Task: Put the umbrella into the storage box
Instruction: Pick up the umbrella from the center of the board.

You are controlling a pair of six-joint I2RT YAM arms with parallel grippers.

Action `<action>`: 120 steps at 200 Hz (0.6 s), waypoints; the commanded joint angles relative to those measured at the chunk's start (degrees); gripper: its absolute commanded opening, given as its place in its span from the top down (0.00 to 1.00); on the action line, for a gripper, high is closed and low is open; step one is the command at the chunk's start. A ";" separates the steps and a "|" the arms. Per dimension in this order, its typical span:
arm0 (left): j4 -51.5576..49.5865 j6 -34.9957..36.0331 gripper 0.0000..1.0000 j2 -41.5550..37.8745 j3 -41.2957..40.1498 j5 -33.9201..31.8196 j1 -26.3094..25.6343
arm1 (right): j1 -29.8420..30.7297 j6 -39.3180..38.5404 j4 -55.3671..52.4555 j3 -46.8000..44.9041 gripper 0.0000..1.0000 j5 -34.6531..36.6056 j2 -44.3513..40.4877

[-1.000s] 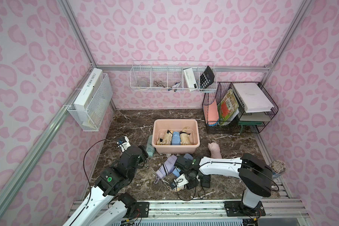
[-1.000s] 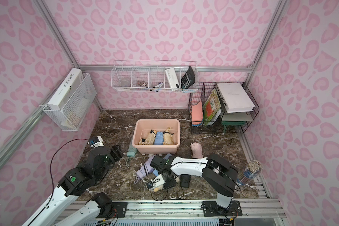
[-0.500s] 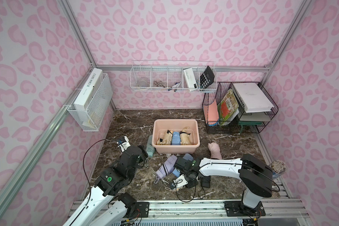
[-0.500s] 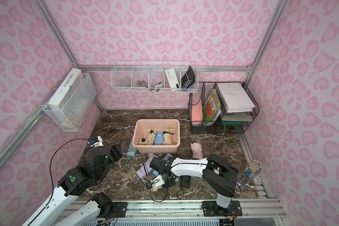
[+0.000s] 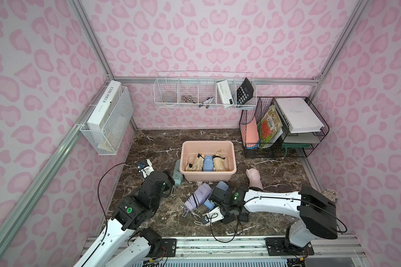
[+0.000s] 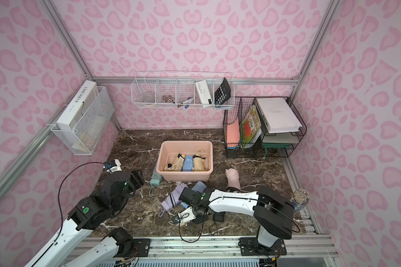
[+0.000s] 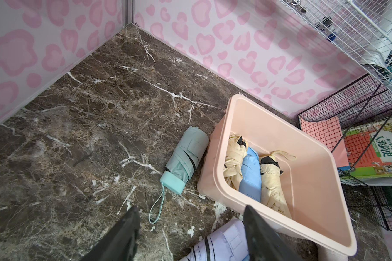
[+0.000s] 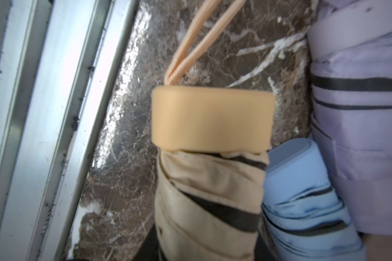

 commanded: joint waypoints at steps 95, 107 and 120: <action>0.81 5.94 0.27 8.75 3.54 9.87 5.39 | 0.58 20.53 23.25 -2.20 0.82 -2.44 -17.84; 1.63 7.17 0.27 9.76 3.66 12.22 6.72 | 0.12 23.77 26.31 -2.20 0.82 -2.07 -18.56; 2.97 8.48 0.27 10.58 3.48 14.56 8.09 | -0.66 27.67 29.51 -2.11 0.82 -1.98 -19.13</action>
